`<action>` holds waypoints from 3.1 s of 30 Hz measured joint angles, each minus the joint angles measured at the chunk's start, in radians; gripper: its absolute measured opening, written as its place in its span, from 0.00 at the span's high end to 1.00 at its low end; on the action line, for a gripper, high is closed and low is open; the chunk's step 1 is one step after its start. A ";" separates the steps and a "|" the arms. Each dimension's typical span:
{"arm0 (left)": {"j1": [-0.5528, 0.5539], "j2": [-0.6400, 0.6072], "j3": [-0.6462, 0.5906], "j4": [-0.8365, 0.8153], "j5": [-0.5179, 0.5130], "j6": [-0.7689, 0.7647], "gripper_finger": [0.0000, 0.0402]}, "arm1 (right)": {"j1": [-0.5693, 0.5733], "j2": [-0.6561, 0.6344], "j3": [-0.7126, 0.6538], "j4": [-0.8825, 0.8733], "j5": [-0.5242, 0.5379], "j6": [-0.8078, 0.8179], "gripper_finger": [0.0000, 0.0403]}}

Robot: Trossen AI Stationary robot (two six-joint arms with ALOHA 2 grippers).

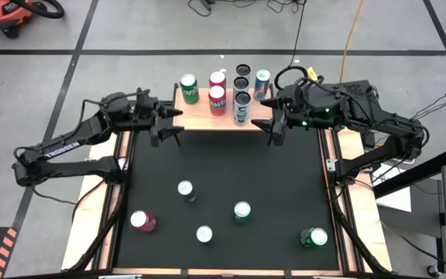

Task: Place canned beverage on shelf
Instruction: Put the orange soda can on the shelf aligned with the other orange soda can

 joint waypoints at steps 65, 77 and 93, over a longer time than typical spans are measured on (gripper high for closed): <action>-0.425 0.138 0.000 -0.096 -0.294 -0.035 0.13 | 0.003 -0.002 0.000 -0.396 -0.362 0.008 0.11; -0.424 0.138 0.000 -0.088 -0.344 -0.023 0.13 | 0.003 0.032 0.000 -0.437 -0.366 -0.061 0.11; -0.424 0.138 0.000 -0.078 -0.417 -0.073 0.13 | 0.003 0.032 0.000 -0.437 -0.367 -0.256 0.11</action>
